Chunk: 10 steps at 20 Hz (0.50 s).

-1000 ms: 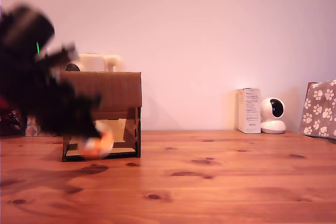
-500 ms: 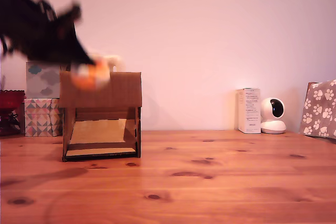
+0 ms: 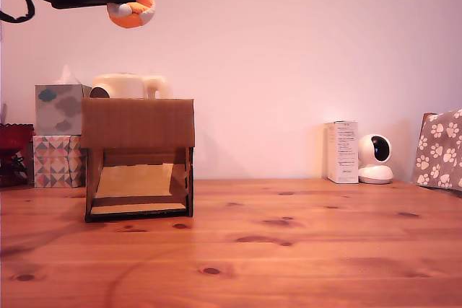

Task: Drop the footbag into the cardboard dice tower

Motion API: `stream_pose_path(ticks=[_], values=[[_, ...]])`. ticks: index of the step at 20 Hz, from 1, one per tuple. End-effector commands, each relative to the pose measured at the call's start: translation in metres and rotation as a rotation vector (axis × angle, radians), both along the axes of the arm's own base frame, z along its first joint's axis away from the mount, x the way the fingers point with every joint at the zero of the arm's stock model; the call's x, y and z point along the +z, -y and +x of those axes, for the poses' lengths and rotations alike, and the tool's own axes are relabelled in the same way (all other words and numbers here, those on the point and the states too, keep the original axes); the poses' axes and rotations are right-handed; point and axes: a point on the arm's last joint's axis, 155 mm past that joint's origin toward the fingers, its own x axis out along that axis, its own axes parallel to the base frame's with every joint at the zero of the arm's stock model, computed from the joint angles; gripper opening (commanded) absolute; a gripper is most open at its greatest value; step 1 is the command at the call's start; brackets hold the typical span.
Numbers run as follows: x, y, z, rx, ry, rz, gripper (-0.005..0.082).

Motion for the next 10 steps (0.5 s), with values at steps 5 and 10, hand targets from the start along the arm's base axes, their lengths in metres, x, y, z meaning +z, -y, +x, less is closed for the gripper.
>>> stream_pose_path(ticks=[5, 10], values=[[0.009, 0.006, 0.055, 0.036, -0.075, 0.036, 0.0004], [-0.009, 0.01, 0.097, 0.056, -0.284, 0.11, 0.0004]])
